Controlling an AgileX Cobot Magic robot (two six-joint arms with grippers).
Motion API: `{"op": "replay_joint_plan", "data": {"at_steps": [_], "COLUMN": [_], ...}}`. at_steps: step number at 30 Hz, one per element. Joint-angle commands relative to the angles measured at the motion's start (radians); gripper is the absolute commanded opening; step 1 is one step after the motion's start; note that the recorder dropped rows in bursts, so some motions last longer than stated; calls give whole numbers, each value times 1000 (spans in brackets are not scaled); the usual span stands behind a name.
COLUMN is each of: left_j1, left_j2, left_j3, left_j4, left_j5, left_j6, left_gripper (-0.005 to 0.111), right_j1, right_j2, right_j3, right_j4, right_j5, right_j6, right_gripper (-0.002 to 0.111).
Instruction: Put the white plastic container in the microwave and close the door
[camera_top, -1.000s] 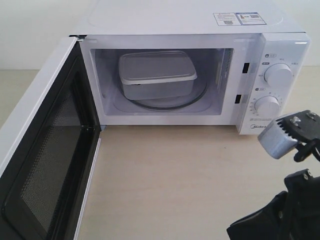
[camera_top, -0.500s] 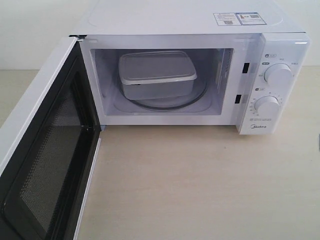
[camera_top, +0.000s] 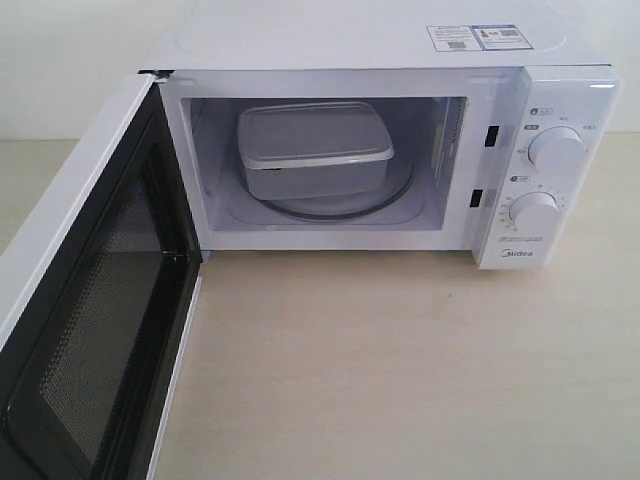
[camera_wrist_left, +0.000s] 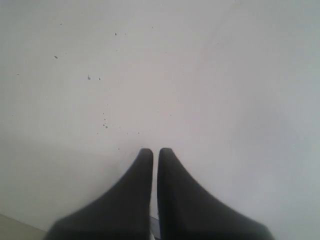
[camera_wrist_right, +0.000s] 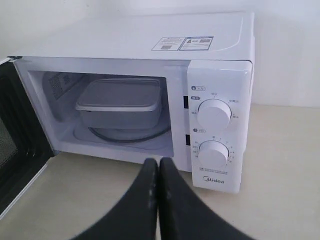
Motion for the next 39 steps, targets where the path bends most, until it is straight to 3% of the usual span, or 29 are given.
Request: {"op": "replay_joint_plan", "data": {"at_steps": [1, 17, 25, 32, 39], "left_j1": [-1, -1, -1, -1, -1], "left_j2": [0, 0, 0, 0, 0], "left_j3": [-7, -7, -7, -7, -7], "left_j4": [3, 3, 3, 3, 3], "left_j5": [0, 0, 0, 0, 0], "left_j6": [5, 5, 5, 5, 5], "left_gripper": [4, 4, 4, 4, 4], "right_j1": [-8, -8, -8, -8, -8], "right_j2": [-5, -219, -234, -249, -249], "right_j3": [84, 150, 315, 434, 438], "right_j4": [58, 97, 92, -85, -308], "right_j5": [-93, -86, -340, -427, -537], "right_j6": [2, 45, 55, 108, 144], "right_gripper": [0, 0, 0, 0, 0]}}
